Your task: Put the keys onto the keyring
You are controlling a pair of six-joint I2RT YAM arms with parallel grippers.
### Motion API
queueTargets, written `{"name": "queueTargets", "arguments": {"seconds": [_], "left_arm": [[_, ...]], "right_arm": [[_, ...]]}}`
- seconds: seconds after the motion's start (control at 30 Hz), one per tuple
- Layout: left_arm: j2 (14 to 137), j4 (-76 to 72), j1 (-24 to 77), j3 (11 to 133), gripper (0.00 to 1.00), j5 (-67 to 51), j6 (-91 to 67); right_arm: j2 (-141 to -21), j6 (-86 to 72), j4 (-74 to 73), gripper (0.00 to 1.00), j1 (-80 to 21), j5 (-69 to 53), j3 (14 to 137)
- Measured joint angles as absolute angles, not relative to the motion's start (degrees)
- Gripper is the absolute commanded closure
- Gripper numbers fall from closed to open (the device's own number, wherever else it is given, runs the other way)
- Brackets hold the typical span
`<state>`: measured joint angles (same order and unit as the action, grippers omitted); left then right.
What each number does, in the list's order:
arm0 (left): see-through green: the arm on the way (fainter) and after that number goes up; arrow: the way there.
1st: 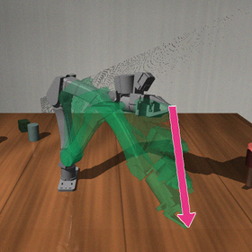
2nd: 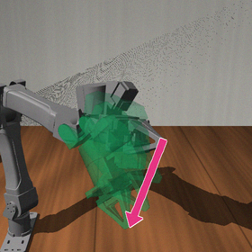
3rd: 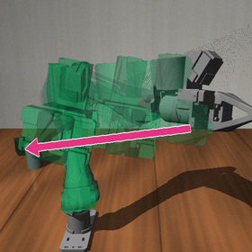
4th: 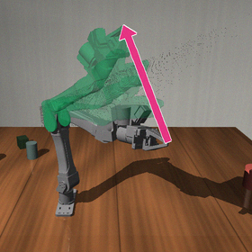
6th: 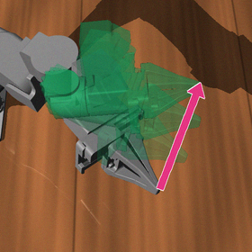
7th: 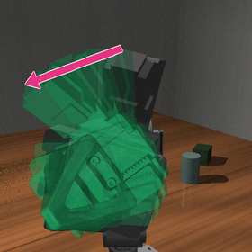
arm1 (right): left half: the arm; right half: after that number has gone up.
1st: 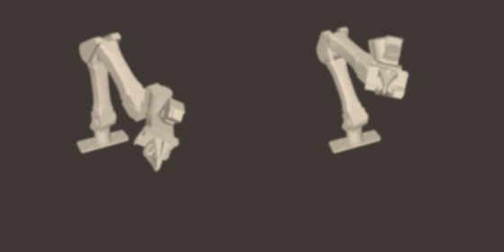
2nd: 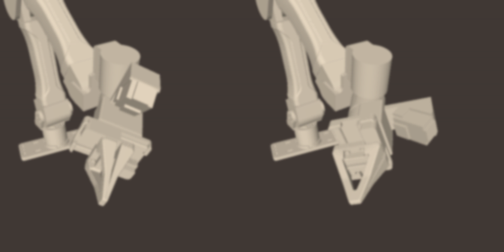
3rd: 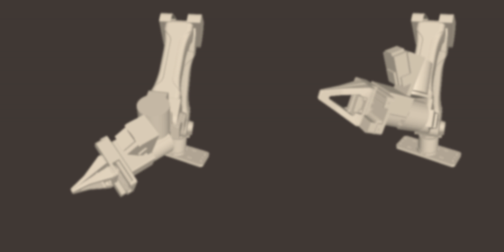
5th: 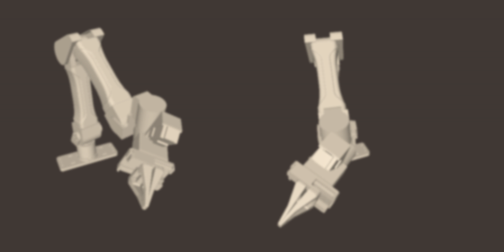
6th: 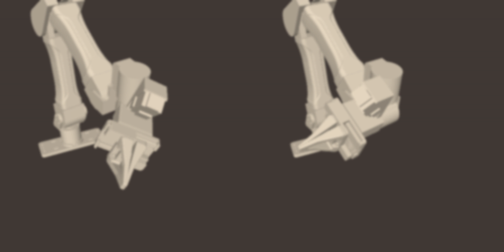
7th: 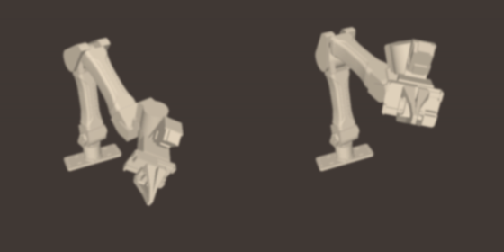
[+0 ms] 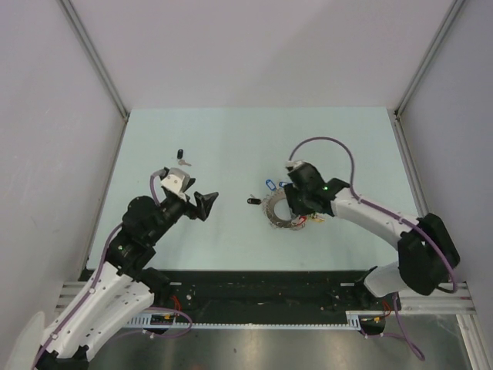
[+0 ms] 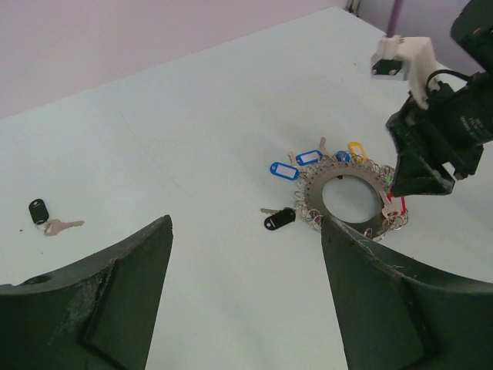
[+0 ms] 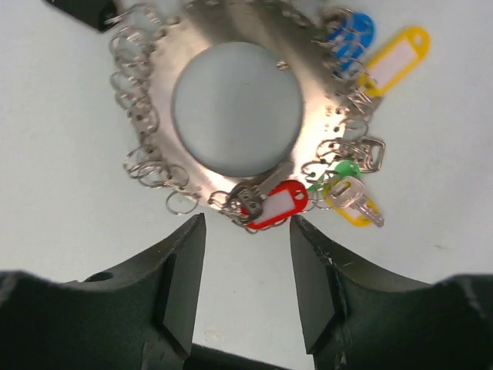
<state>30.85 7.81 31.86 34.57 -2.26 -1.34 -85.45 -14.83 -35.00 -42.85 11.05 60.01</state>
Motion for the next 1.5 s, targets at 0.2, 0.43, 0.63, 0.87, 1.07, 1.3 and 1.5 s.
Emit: {"name": "queueTargets", "arguments": {"seconds": [0.2, 0.43, 0.63, 0.87, 1.07, 1.3, 1.5], "left_arm": [[32.67, 7.81, 31.68, 34.57, 0.18, -3.81, -1.48], [33.47, 7.81, 31.44, 34.57, 0.18, -5.02, -1.48], [33.93, 7.81, 31.40, 34.57, 0.18, -5.52, -1.48], [34.17, 7.81, 31.35, 34.57, 0.18, -6.24, -1.50], [34.26, 7.81, 31.33, 34.57, 0.17, -6.33, -1.48], [34.48, 7.81, 31.31, 34.57, 0.17, -6.46, -1.48], [34.76, 7.84, 31.31, 34.57, 0.17, -6.66, -1.50]], "right_arm": [[-74.08, -22.11, -25.21, 0.50, -30.37, 0.86, 43.27], [-70.50, -31.48, -13.32, 0.53, -22.68, -8.80, 30.96], [-70.91, -36.69, -4.99, 0.54, -20.73, -13.56, 27.92], [-72.64, -39.16, 0.99, 0.58, -20.01, -15.64, 27.22], [-75.26, -40.32, 3.40, 0.60, -19.84, -16.88, 27.00], [-77.32, -40.56, 6.07, 0.61, -19.79, -18.17, 26.68], [-79.64, -40.93, 9.02, 0.61, -19.79, -20.08, 26.68]]}}
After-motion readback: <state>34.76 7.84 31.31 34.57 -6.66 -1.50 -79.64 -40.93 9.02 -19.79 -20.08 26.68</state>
